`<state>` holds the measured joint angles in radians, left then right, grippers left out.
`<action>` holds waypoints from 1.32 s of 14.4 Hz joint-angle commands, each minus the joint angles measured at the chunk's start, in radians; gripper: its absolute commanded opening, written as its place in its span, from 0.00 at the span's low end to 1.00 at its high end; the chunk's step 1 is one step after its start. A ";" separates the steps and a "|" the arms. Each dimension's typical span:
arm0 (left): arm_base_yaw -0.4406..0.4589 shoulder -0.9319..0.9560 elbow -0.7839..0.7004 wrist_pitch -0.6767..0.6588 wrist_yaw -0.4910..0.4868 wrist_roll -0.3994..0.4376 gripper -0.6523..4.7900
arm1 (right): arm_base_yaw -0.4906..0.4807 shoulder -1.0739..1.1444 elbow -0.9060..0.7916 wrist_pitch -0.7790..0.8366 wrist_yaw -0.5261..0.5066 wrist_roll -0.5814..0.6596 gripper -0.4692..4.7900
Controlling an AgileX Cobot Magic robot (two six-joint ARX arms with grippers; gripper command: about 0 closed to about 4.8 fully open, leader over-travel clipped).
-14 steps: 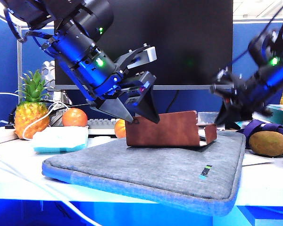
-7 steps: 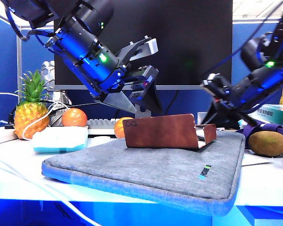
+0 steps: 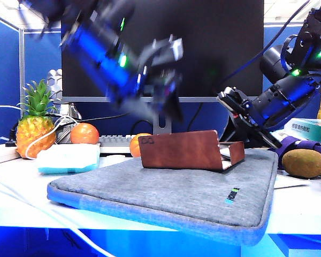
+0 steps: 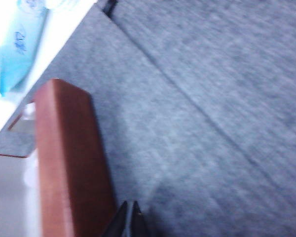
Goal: Close the glasses case.
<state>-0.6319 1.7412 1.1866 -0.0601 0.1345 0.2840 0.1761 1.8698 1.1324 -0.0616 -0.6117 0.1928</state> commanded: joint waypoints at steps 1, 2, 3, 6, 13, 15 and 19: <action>-0.002 -0.004 0.140 -0.223 -0.026 0.063 0.95 | 0.000 -0.005 0.003 0.010 0.011 -0.006 0.09; -0.002 -0.003 0.185 -0.326 -0.025 0.085 0.95 | 0.000 -0.005 0.003 0.014 0.011 -0.007 0.09; -0.002 -0.003 0.220 -0.432 -0.026 0.108 0.95 | 0.000 -0.005 0.003 0.016 0.011 -0.011 0.09; -0.004 -0.002 0.269 -0.623 0.034 0.114 0.95 | 0.000 -0.005 0.003 0.023 0.019 -0.014 0.09; -0.011 0.102 0.269 -0.522 0.042 0.180 0.95 | 0.000 -0.005 0.003 0.035 0.033 -0.013 0.09; -0.010 0.125 0.269 -0.432 0.042 0.180 0.95 | 0.000 -0.005 0.003 0.035 0.032 -0.013 0.09; -0.008 0.180 0.270 -0.331 0.034 0.180 0.95 | 0.002 -0.005 0.003 0.027 0.029 -0.013 0.09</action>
<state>-0.6395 1.9121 1.4536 -0.4194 0.1692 0.4576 0.1764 1.8698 1.1328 -0.0425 -0.5766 0.1833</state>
